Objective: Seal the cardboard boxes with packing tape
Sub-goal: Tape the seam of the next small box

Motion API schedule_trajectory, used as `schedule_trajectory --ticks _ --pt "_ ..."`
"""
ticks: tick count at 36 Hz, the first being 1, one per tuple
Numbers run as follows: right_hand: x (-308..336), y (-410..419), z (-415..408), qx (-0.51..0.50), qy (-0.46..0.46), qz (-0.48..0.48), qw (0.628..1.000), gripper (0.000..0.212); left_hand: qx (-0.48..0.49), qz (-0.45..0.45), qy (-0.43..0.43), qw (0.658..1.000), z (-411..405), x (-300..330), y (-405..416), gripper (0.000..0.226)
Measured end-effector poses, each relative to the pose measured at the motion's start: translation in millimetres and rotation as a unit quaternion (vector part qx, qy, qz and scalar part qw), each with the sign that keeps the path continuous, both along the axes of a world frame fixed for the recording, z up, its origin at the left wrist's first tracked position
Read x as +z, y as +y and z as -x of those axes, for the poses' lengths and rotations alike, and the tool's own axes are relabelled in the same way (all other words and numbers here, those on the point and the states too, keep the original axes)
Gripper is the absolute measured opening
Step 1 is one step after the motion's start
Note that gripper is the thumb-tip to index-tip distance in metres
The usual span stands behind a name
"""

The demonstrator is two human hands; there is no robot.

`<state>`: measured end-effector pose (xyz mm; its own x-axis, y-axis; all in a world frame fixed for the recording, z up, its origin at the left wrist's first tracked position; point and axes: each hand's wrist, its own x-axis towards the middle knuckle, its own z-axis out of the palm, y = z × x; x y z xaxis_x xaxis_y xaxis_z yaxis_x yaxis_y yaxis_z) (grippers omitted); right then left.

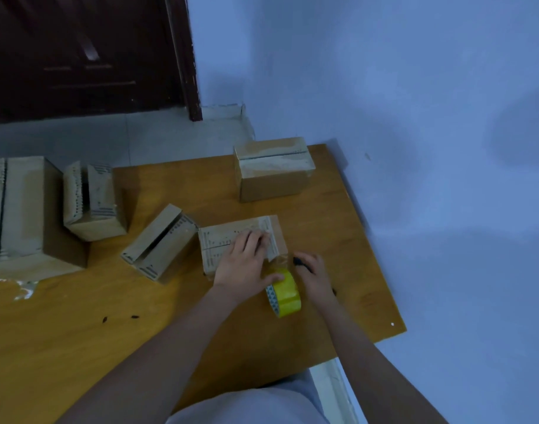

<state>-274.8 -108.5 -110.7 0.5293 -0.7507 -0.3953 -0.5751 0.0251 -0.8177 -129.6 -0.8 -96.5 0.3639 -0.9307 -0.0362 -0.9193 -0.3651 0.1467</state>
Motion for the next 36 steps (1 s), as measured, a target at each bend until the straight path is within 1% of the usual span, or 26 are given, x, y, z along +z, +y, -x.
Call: schedule_trajectory --ticks 1,2,5,7,9,11,14,16,18,20,24,28,31,34,36 --pt "4.4 1.5 -1.6 0.001 -0.024 -0.057 0.998 0.025 -0.001 0.007 0.000 1.000 0.2 -1.5 0.2 0.095" --pt "6.6 2.8 -2.6 0.011 -0.028 -0.093 0.995 0.024 -0.002 0.004 0.002 1.000 1.2 -0.9 0.3 0.095" --pt "8.0 4.2 -3.9 0.052 -0.017 -0.130 0.990 0.024 -0.012 -0.016 0.017 1.000 2.1 1.7 0.8 0.096" --pt "9.5 3.8 -4.5 0.044 -0.010 -0.165 0.985 0.024 -0.008 -0.023 0.020 1.000 2.1 5.4 1.7 0.094" --pt "14.3 4.1 -4.8 0.029 -0.010 -0.198 0.980 0.022 0.003 -0.005 0.044 0.999 0.9 6.6 1.3 0.089" --pt "19.2 4.0 -5.2 0.021 -0.007 -0.211 0.977 0.023 0.021 0.022 0.064 0.997 -0.1 7.3 0.7 0.084" --pt "25.2 3.7 -6.5 0.025 0.013 -0.204 0.978 0.024 0.035 0.069 0.048 0.996 -0.5 1.3 -0.1 0.070" --pt "27.4 4.1 -8.3 0.022 0.025 -0.194 0.980 0.023 0.044 0.082 0.045 0.995 1.9 2.9 -0.7 0.065" --pt "29.3 6.7 -11.2 0.015 0.026 -0.182 0.983 0.016 0.048 0.056 0.080 0.994 3.4 7.4 -2.8 0.065" --pt "29.6 10.7 -14.4 0.000 0.028 -0.172 0.985 0.011 0.048 0.037 0.093 0.994 3.0 8.2 -2.8 0.064" --pt "29.9 15.6 -19.0 -0.012 0.051 -0.145 0.988 0.009 0.061 0.066 0.065 0.994 3.2 4.6 -1.5 0.058" --pt "31.7 24.1 -13.0 0.002 0.094 -0.123 0.988 0.013 0.064 0.071 0.083 0.992 0.6 2.5 -5.5 0.058" --pt "30.2 33.4 -0.5 -0.003 0.087 -0.118 0.989 0.014 0.077 0.072 0.057 0.993 -1.6 -2.8 -7.5 0.058" --pt "29.6 38.3 11.0 -0.026 0.069 -0.105 0.992 0.008 0.058 0.088 0.020 0.994 -3.3 -7.9 -6.6 0.060" --pt "28.9 38.4 15.8 -0.037 0.062 -0.088 0.994 0.006 0.042 0.094 0.010 0.995 -5.8 -6.9 -4.5 0.061"
